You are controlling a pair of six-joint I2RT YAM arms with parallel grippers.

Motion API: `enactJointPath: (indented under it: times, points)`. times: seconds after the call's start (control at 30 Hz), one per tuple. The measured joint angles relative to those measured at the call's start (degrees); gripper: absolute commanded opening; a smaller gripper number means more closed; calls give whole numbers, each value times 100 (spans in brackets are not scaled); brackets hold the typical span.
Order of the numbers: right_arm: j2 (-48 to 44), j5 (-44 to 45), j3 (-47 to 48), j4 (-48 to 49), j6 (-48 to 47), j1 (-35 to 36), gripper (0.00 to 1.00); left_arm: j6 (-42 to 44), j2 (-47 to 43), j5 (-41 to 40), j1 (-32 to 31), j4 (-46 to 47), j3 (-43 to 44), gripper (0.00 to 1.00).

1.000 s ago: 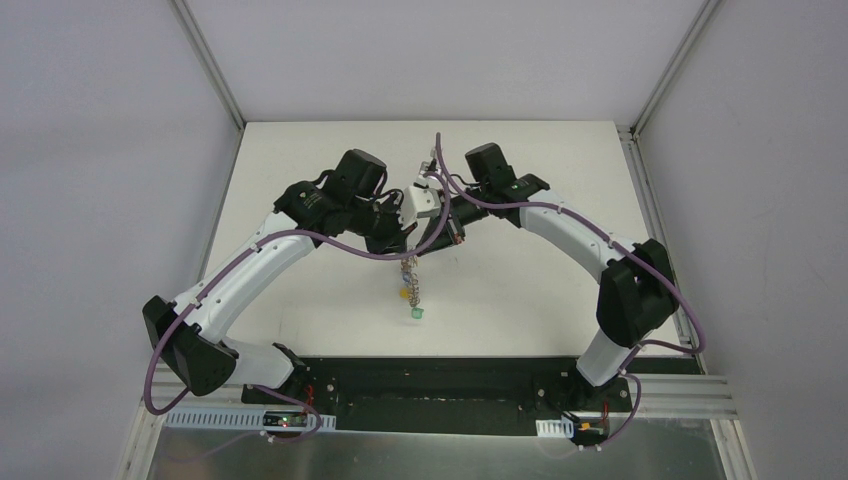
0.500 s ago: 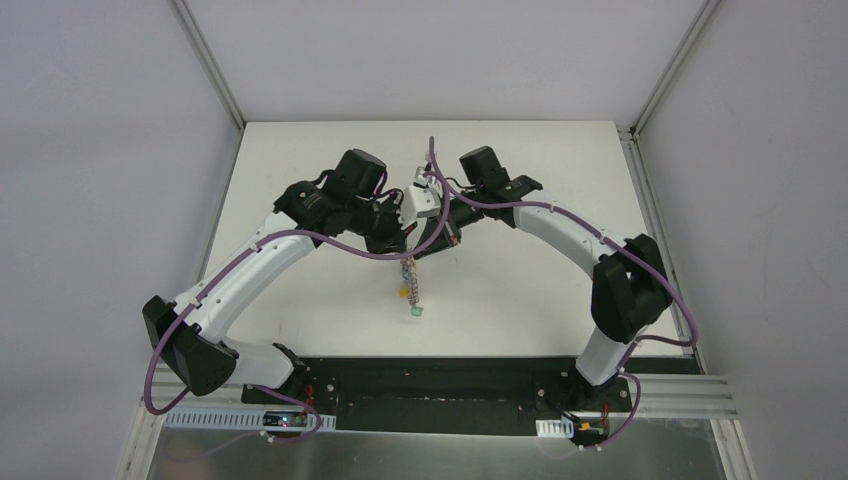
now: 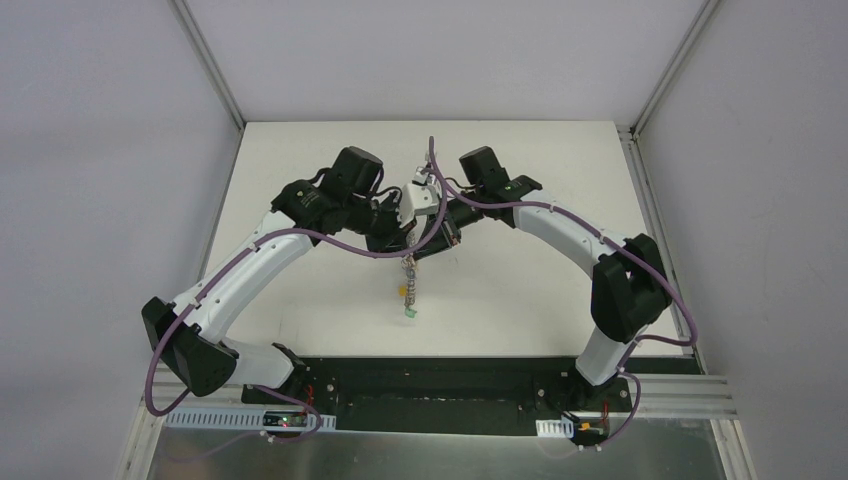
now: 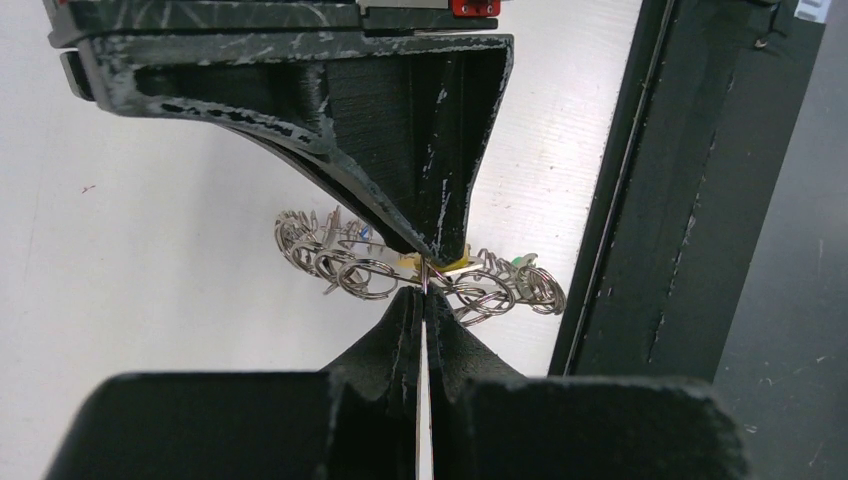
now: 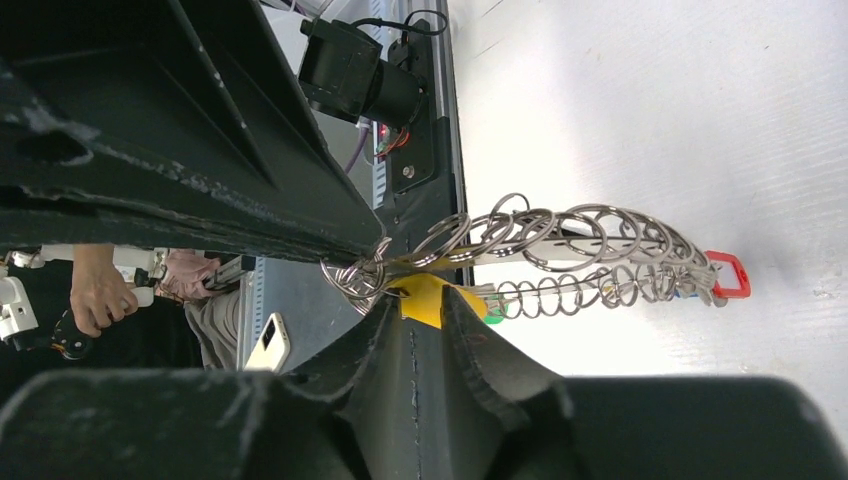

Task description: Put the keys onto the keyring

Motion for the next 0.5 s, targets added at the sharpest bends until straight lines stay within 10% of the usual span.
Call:
enactJointPath:
  times: [0.5]
  points:
    - [-1003,170,4,-638,-951,-271,34,-284,-52,1036,546,256,28,0]
